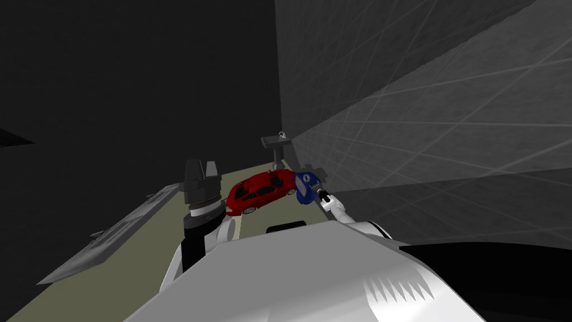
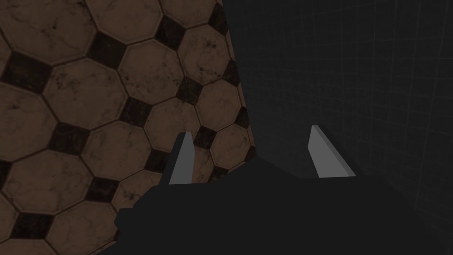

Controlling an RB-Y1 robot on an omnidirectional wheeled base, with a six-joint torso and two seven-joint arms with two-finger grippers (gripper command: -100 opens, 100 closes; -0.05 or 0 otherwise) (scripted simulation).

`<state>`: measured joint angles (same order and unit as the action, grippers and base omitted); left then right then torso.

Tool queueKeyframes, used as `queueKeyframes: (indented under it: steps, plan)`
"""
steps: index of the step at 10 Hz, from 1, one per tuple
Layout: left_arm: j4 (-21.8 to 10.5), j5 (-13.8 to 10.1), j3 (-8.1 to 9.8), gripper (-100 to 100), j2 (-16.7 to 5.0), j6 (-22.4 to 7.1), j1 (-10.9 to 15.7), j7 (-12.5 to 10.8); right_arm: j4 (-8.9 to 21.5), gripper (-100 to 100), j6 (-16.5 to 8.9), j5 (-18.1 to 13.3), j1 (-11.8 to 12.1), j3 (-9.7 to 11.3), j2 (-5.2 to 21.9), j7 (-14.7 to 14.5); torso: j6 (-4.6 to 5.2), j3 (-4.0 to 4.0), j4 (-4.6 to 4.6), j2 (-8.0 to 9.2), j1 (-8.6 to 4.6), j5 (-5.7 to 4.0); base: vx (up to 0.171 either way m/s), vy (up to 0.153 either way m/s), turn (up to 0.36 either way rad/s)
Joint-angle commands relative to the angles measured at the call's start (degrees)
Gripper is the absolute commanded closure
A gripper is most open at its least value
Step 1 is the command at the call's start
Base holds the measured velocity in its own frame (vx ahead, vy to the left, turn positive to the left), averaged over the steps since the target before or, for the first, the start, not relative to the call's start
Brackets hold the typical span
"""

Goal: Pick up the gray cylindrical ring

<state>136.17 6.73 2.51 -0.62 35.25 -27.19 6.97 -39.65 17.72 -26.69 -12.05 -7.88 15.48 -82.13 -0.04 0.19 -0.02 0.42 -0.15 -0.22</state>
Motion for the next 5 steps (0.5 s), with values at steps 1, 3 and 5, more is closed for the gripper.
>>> queueKeyframes:
  steps: [1,3,5]
  plan:
    - [0.0,0.0,0.00,0,0.0,0.0,0.0,0.0,0.4,-100,-1.0,-2.0,0.4,0.3,1.5,-1.5,0.00,0.00,0.00,0.00,0.00,0.00,-0.151,-0.043,0.137]
    - [0.0,0.0,0.00,0,0.0,0.0,0.0,0.0,0.6,-100,-2.6,-4.7,0.8,0.9,3.5,-3.1,0.00,0.00,0.00,0.00,-0.03,-0.01,-0.143,-0.042,0.139]
    - [0.0,0.0,0.00,0,0.0,0.0,0.0,0.0,0.8,-100,-4.0,-7.4,1.2,1.6,5.7,-4.8,0.01,-0.01,0.00,-0.03,-0.10,-0.01,-0.141,-0.035,0.132]
